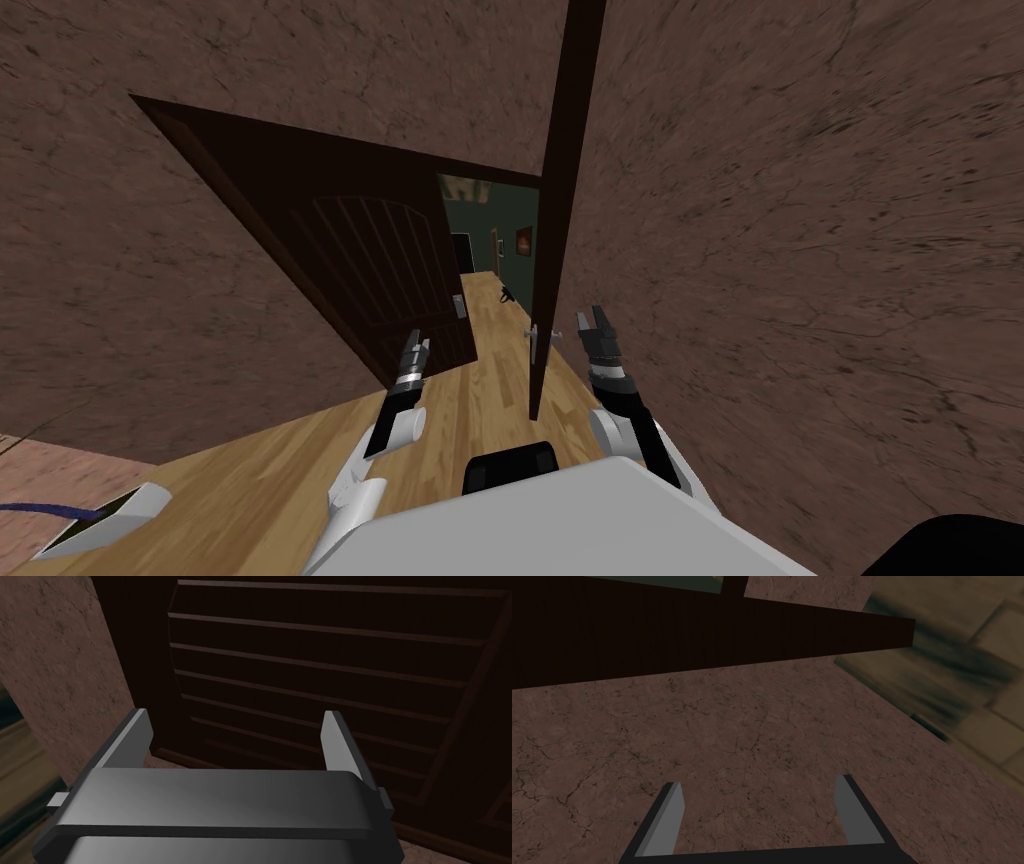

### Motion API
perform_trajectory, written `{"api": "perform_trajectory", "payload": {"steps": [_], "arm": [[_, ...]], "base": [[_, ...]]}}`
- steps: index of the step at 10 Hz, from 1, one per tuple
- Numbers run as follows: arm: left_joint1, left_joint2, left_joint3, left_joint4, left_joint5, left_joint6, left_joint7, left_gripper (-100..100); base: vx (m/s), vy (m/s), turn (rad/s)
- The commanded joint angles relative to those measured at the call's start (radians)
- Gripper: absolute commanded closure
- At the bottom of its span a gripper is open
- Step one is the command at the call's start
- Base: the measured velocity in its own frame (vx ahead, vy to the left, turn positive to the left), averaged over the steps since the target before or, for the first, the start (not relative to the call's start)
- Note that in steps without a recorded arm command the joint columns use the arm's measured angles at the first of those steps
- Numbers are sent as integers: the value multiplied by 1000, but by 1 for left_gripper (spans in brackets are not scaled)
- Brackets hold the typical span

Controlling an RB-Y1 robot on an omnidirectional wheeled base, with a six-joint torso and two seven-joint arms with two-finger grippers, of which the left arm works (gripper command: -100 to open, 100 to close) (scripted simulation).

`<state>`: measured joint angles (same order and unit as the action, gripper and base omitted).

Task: Pull the door open

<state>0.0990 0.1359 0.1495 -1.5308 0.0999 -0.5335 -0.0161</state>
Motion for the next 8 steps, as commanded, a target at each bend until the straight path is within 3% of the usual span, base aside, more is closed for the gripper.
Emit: {"api": "perform_trajectory", "payload": {"steps": [1,2,3,4,5,6,7,8], "arm": [[-19,6,8,41,7,-3,-5,-100],[-47,12,20,71,19,-5,-16,-100],[-47,12,20,91,19,-5,-16,-100],[-76,19,32,129,32,-8,-27,-100],[-76,19,32,141,32,-8,-27,-100],[-104,25,45,180,44,-10,-38,-100],[-104,25,45,190,44,-10,-38,-100],[-133,31,57,224,56,-12,-48,-100]], "base": [[46,19,-53],[56,24,-86],[48,20,-52],[50,20,-88],[42,18,-55],[50,30,-93],[40,30,-48],[48,28,-73]]}}
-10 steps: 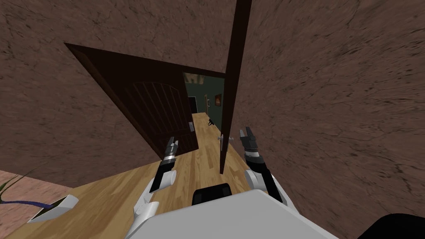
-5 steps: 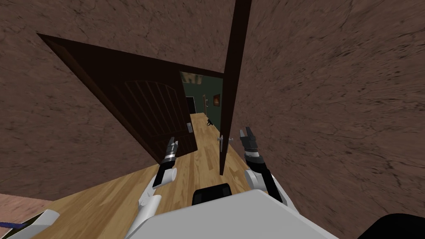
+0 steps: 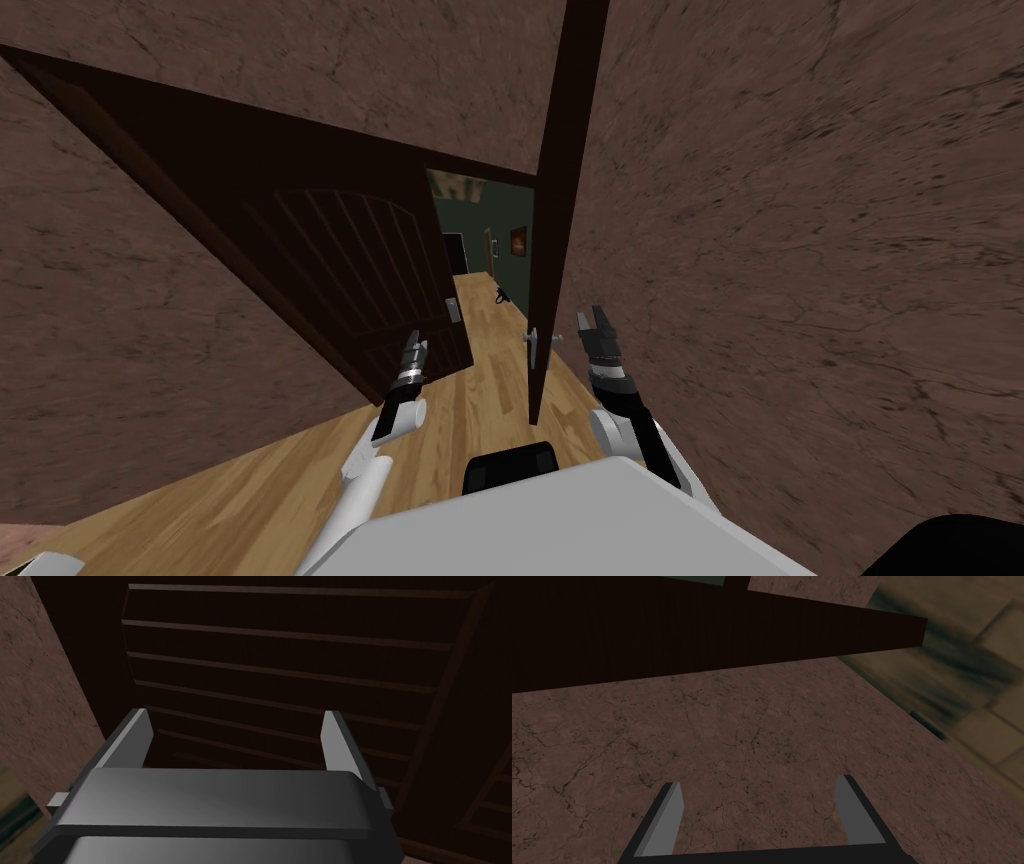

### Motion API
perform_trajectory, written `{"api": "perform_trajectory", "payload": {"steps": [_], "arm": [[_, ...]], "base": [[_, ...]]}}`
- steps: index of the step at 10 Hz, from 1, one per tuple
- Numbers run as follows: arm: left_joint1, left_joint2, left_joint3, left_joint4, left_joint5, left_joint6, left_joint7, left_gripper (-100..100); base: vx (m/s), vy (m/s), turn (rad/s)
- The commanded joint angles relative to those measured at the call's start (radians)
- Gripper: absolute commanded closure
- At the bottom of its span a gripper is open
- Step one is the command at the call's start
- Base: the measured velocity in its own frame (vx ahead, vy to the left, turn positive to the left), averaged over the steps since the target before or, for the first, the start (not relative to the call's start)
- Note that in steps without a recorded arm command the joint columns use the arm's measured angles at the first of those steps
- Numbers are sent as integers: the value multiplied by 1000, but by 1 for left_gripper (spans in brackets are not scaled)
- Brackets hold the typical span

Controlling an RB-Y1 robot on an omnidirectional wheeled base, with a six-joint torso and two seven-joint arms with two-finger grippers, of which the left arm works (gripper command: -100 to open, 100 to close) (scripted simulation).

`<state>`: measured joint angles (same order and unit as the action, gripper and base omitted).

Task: Pull the door open

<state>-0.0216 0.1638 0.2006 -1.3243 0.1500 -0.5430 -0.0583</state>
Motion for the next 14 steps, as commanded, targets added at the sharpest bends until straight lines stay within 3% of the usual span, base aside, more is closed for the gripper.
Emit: {"api": "perform_trajectory", "payload": {"steps": [1,3,4,6,7,9,12,14], "arm": [[-12,4,6,34,6,-2,-6,-100],[-69,16,31,107,31,-7,-27,-100],[-69,16,31,134,31,-7,-27,-100],[-125,28,55,210,55,-11,-48,-100],[-125,28,55,231,55,-11,-48,-100],[-179,40,79,303,79,-15,-69,-100],[-205,46,90,372,90,-17,-78,-100],[-257,57,112,444,112,-21,-98,-100]], "base": [[40,20,-58],[61,34,-122],[59,29,-47],[66,32,-101],[55,36,-61],[49,40,-128],[41,30,-53],[56,33,-100]]}}
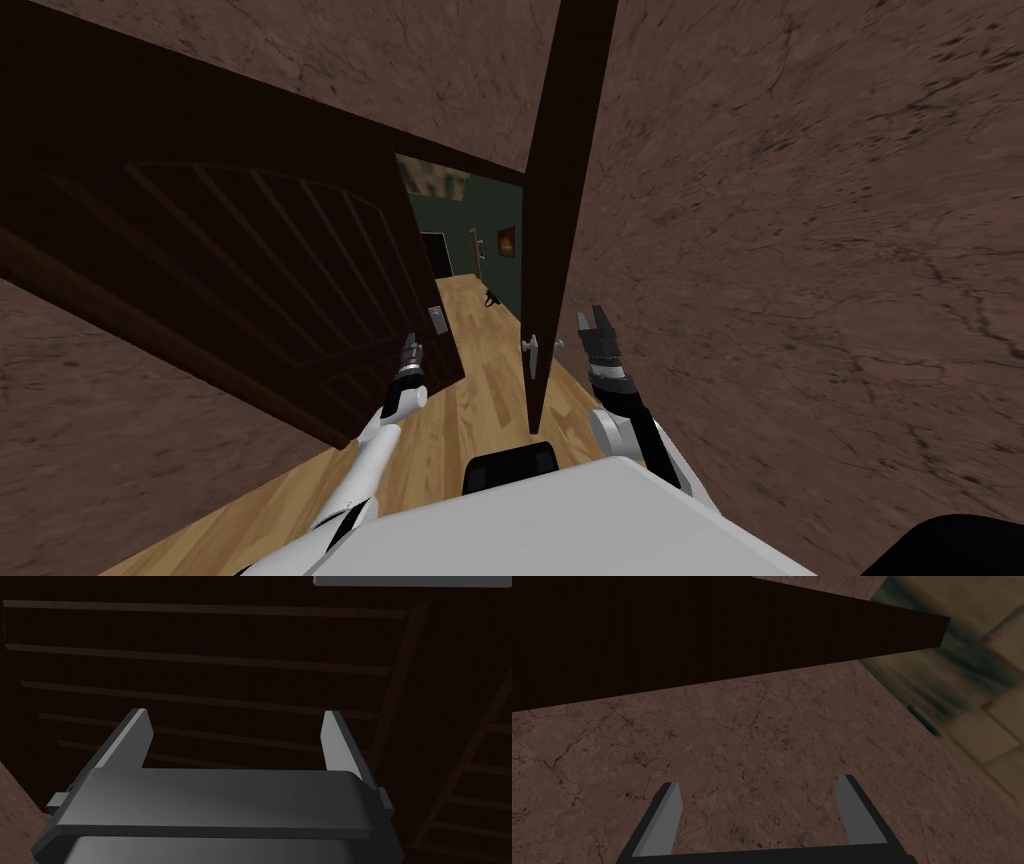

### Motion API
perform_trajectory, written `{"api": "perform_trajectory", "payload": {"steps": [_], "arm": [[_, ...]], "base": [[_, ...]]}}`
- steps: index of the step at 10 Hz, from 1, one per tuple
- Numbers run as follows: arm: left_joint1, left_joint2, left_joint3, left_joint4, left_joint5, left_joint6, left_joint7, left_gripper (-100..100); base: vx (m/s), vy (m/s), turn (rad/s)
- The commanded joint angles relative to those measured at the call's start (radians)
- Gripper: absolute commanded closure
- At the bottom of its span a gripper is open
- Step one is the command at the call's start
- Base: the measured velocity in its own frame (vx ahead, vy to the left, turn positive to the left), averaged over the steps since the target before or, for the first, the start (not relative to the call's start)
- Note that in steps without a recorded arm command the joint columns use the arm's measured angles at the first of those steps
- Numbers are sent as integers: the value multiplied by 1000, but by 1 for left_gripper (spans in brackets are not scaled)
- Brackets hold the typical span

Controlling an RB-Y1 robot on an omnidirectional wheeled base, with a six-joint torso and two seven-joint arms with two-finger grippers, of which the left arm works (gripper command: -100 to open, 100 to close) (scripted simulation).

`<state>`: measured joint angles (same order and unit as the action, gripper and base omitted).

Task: Pull the door open

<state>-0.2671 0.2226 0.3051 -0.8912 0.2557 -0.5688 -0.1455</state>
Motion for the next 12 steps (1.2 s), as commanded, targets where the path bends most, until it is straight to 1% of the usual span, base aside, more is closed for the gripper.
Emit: {"api": "perform_trajectory", "payload": {"steps": [1,3,4,8,10,11,12], "arm": [[-11,-1,8,29,7,4,-10,-100],[-59,9,28,105,27,1,-28,-100],[-59,9,28,111,27,1,-28,-100],[-143,27,65,255,64,-6,-60,-100],[-178,34,80,319,79,-8,-73,-100],[-178,34,80,319,79,-8,-73,-100],[-194,38,87,347,86,-10,-79,-100]], "base": [[59,36,-51],[53,32,-92],[38,37,-52],[62,45,-96],[73,53,-93],[29,33,-17],[25,24,-47]]}}
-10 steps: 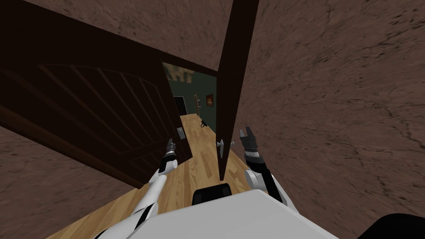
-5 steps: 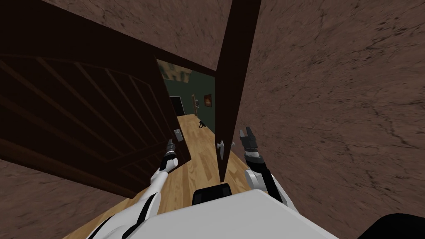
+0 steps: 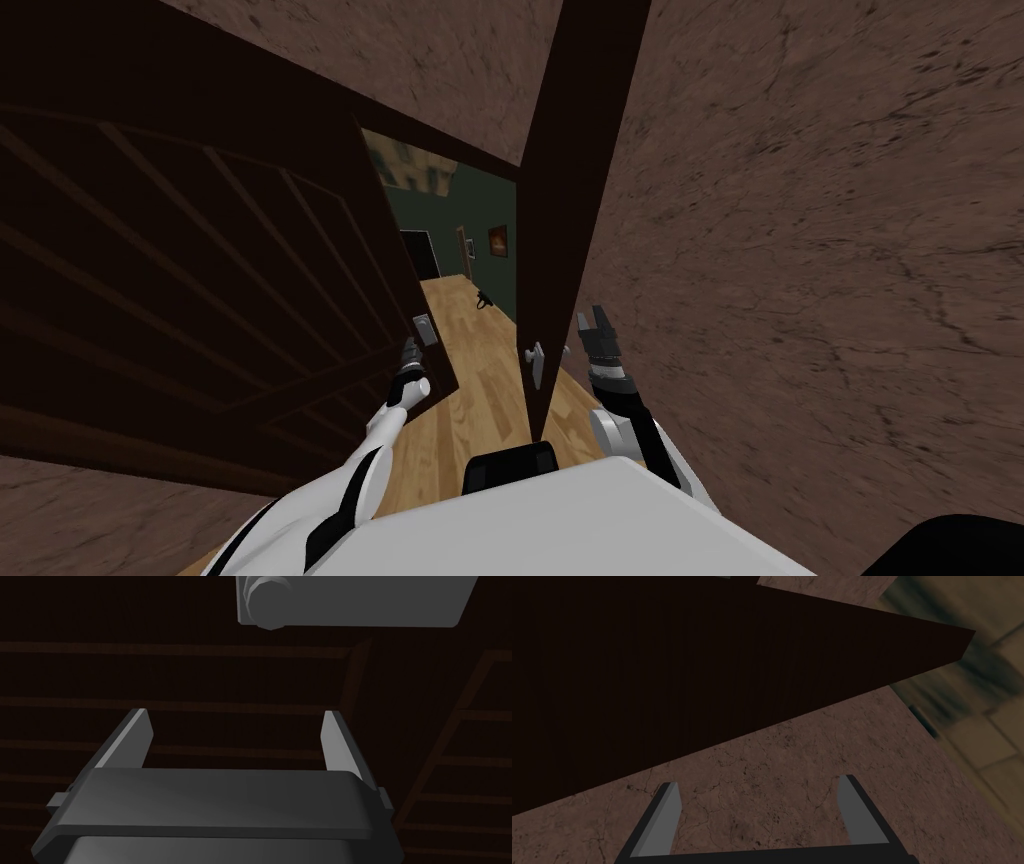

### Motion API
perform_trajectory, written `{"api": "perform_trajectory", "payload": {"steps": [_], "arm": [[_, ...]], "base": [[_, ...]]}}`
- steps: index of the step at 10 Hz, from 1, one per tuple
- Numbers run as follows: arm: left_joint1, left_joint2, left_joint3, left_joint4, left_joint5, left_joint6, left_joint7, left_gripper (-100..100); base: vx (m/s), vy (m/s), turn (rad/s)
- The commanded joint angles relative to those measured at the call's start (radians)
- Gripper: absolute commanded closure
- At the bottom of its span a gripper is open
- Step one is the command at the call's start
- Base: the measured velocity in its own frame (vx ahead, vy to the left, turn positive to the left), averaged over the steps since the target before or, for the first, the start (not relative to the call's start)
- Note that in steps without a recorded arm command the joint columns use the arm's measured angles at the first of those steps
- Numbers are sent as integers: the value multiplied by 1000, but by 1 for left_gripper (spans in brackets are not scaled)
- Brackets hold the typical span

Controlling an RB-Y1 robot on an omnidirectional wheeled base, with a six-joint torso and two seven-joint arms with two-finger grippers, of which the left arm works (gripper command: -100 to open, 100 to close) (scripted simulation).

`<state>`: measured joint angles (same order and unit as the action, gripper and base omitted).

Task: Pull the door open

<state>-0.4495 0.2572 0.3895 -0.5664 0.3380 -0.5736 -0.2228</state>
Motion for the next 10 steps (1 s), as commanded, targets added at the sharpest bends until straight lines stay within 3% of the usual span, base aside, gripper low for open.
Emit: {"api": "perform_trajectory", "payload": {"steps": [1,5,6,9,10], "arm": [[-26,7,9,48,10,-6,-7,-100],[-71,16,29,127,29,-9,-24,-100],[-66,16,24,121,26,-12,-18,-100],[-58,46,87,144,58,-31,-52,-100],[-58,46,87,144,58,-31,-52,-100]], "base": [[37,33,-89],[41,30,-56],[18,15,-13],[63,112,-307],[74,143,-111]]}}
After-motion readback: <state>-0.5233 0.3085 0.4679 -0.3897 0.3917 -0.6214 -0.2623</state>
